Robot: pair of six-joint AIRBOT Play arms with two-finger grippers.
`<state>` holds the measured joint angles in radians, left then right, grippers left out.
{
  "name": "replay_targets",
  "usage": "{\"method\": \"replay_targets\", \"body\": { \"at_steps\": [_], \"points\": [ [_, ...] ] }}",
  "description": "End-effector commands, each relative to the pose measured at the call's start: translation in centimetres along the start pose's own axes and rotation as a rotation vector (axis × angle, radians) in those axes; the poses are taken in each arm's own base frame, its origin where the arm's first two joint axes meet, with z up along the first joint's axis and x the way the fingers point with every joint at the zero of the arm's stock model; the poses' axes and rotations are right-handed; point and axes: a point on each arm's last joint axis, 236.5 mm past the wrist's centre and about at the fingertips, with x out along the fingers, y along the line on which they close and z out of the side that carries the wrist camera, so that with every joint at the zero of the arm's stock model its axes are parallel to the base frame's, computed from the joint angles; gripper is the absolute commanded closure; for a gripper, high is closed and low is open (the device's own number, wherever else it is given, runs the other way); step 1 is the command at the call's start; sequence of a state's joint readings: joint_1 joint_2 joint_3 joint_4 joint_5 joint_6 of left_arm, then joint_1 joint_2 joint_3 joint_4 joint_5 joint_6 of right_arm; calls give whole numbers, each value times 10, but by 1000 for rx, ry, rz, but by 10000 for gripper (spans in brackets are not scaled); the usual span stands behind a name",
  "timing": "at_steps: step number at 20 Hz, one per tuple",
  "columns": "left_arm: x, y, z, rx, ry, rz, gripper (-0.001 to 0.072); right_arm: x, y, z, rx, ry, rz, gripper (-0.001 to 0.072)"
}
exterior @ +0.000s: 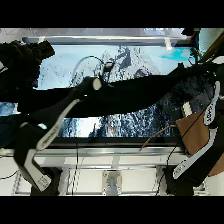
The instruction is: Fold the clothes and pants, and hang the long-sleeved shirts on hangers.
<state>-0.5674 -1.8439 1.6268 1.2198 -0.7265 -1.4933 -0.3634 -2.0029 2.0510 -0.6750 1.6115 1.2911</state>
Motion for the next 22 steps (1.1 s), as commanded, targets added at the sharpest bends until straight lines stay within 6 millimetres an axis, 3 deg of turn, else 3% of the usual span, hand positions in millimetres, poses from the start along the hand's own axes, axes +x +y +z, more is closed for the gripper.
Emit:
{"method": "replay_targets", "body": {
  "at_steps": [1,8,12,16,19,22],
  "points": [
    [43,-31,-3,-13,41,-67,687,23,43,-10,-80,62,20,703],
    [67,-41,-29,-89,128,-132,687,68,104,-33,-194,157,55,703],
    [73,-50,-33,-82,132,-157,686,78,144,-46,-273,182,70,702],
    [74,-54,-26,-84,99,-162,687,95,168,-62,-324,223,78,703],
    [63,-31,-14,-111,82,-145,687,106,180,-71,-347,250,87,703],
    [22,23,1,-158,104,-103,686,116,184,-81,-334,281,59,703]
  ]
}}
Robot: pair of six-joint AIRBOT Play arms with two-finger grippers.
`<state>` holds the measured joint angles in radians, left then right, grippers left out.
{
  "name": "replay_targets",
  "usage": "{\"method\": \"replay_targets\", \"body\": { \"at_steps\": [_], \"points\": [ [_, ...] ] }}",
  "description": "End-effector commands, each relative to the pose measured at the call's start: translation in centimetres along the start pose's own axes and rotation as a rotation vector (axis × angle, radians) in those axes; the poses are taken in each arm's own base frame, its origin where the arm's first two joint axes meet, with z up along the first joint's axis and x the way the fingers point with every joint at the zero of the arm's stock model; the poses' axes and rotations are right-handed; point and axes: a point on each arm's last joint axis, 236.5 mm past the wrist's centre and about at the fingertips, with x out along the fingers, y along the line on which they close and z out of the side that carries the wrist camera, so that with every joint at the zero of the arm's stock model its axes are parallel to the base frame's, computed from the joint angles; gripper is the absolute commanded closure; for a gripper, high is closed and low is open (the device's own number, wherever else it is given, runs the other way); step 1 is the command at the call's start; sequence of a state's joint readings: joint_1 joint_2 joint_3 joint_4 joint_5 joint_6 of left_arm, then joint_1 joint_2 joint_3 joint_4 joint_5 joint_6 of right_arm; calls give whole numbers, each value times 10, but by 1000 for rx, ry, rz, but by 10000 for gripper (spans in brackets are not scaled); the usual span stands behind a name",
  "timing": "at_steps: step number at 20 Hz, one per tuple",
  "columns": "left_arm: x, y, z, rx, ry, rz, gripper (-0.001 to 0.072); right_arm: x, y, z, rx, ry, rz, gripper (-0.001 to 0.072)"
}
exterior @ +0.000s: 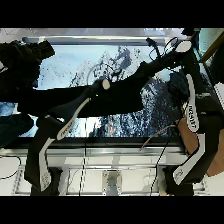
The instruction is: Fold the clothes and pants, and hang the long-sleeved shirts on hangers.
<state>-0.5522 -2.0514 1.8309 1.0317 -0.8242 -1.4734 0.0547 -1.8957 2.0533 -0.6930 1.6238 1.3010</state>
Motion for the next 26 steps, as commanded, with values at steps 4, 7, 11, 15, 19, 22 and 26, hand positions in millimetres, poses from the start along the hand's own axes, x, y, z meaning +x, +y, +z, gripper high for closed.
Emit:
{"method": "replay_targets", "body": {
  "at_steps": [4,7,11,15,19,22,26],
  "points": [
    [-134,89,44,-74,-49,72,686,56,16,-14,-11,104,-135,703],
    [-218,121,77,-115,-194,125,686,110,58,3,-95,33,-114,703],
    [-310,141,95,-138,-339,186,686,169,105,27,-158,-120,-104,704],
    [-351,138,93,-91,-374,215,686,235,99,-1,-72,-34,-96,702],
    [-353,133,86,-54,-344,214,686,263,111,-12,48,-4,7,160],
    [-353,133,86,-54,-344,214,686,233,105,4,-25,-14,-12,161],
    [-352,132,85,-52,-343,214,686,125,-19,-6,-10,94,-374,161]
  ]
}}
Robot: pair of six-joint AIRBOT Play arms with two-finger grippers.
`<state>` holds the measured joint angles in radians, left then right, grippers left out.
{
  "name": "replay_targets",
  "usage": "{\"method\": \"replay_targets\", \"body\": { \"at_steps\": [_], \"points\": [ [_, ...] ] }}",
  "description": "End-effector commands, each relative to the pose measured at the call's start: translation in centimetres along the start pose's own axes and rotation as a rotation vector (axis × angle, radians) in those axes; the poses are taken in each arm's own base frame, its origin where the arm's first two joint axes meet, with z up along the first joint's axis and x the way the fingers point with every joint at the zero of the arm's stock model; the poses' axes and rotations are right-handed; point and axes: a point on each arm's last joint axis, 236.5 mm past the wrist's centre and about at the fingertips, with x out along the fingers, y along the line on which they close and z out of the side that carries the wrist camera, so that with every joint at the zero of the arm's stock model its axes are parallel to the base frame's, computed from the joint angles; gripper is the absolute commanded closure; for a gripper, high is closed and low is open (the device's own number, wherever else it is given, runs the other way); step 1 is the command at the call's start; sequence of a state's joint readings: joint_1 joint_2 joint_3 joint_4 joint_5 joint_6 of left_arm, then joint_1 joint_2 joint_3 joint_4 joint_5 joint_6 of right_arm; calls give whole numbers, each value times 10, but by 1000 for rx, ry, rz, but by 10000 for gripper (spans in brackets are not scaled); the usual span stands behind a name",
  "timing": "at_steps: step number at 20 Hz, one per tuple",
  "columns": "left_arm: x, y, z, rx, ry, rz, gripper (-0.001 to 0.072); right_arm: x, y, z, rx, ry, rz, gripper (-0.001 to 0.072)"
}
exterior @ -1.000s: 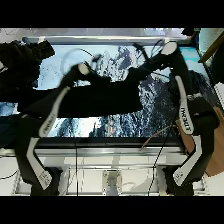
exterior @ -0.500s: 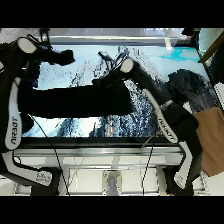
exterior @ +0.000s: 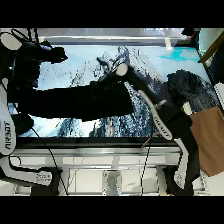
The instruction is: Fold the clothes and pants, and hang the long-sleeved shirts on hangers.
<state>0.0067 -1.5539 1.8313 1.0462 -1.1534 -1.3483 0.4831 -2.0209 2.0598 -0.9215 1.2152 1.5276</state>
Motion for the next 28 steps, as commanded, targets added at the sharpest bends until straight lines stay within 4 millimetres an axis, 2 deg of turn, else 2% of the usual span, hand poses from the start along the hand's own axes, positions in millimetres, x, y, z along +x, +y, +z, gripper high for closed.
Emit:
{"method": "replay_targets", "body": {
  "at_steps": [1,2,3,5,7,9,11,13,17,20,26,27,28],
  "points": [
    [-1,0,-1,7,3,1,686,-82,-121,-26,47,134,-318,161],
    [-1,0,-1,7,3,0,686,-108,-156,-38,111,169,-368,161],
    [-1,0,-1,7,3,1,686,-124,-180,-52,183,201,-368,162],
    [-1,0,0,7,2,0,686,-139,-216,-75,344,218,-285,161],
    [-1,0,0,6,2,0,686,-135,-229,-74,477,150,-86,161],
    [-1,0,0,6,2,0,686,-124,-235,-52,537,40,86,161],
    [-1,0,-1,6,3,-1,686,-109,-245,-35,548,-41,132,161],
    [-1,-1,-1,7,2,-1,686,-94,-251,-33,550,-51,124,161],
    [-1,-1,-1,7,3,-1,686,-60,-244,-39,562,-9,151,161],
    [-1,-1,-1,8,3,-1,686,-36,-225,-42,551,31,182,161],
    [-1,-1,-1,8,3,-1,686,-3,-183,-50,478,106,199,165],
    [-1,-1,-2,8,8,-2,686,1,-177,-50,462,113,201,228],
    [-1,-2,-4,8,17,-5,686,3,-171,-50,451,115,214,343]
  ]
}}
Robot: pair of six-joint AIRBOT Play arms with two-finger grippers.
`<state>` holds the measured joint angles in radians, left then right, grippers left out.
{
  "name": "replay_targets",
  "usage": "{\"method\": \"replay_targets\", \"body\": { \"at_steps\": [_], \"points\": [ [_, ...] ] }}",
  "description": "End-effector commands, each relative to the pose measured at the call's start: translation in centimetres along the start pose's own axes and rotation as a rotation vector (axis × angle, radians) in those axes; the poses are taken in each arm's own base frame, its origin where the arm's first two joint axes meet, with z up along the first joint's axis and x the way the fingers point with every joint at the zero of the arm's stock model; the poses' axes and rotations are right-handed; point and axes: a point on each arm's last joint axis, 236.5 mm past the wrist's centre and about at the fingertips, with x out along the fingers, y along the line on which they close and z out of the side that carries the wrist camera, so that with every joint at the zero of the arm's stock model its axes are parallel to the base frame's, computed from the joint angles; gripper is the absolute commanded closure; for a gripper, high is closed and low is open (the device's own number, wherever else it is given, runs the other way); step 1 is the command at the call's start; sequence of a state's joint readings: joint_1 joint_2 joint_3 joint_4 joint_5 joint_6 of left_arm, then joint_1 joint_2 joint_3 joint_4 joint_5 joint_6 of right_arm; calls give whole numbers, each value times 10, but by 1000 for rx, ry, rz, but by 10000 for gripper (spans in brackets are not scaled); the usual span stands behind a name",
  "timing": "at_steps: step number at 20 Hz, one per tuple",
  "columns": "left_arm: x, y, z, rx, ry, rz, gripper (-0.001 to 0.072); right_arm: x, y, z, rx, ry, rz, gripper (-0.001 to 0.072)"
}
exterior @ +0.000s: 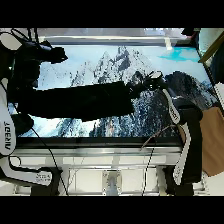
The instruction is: Fold the clothes and pants, and hang the long-sleeved shirts on hangers.
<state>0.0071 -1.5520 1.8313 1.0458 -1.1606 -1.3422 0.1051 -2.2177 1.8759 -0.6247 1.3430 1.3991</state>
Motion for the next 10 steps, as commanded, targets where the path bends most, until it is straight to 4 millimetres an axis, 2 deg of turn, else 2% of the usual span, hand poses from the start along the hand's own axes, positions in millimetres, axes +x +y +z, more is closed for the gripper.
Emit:
{"method": "replay_targets", "body": {
  "at_steps": [1,2,3,5,7,8,10],
  "points": [
    [0,-1,-5,2,20,-4,686,14,25,-10,-54,36,52,501],
    [0,-2,-6,3,26,-6,686,10,34,-10,-72,42,77,618],
    [0,-2,-8,10,33,-8,686,2,42,-10,-94,49,91,689],
    [0,-3,-13,13,54,-13,686,-24,56,-11,-143,75,101,701],
    [0,-4,-16,13,67,-15,686,-58,60,-13,-126,82,85,702],
    [0,-4,-16,13,68,-16,686,-77,57,-16,-118,81,58,702],
    [5,-13,-24,31,97,-33,686,-119,36,-29,-76,96,-58,702]
  ]
}}
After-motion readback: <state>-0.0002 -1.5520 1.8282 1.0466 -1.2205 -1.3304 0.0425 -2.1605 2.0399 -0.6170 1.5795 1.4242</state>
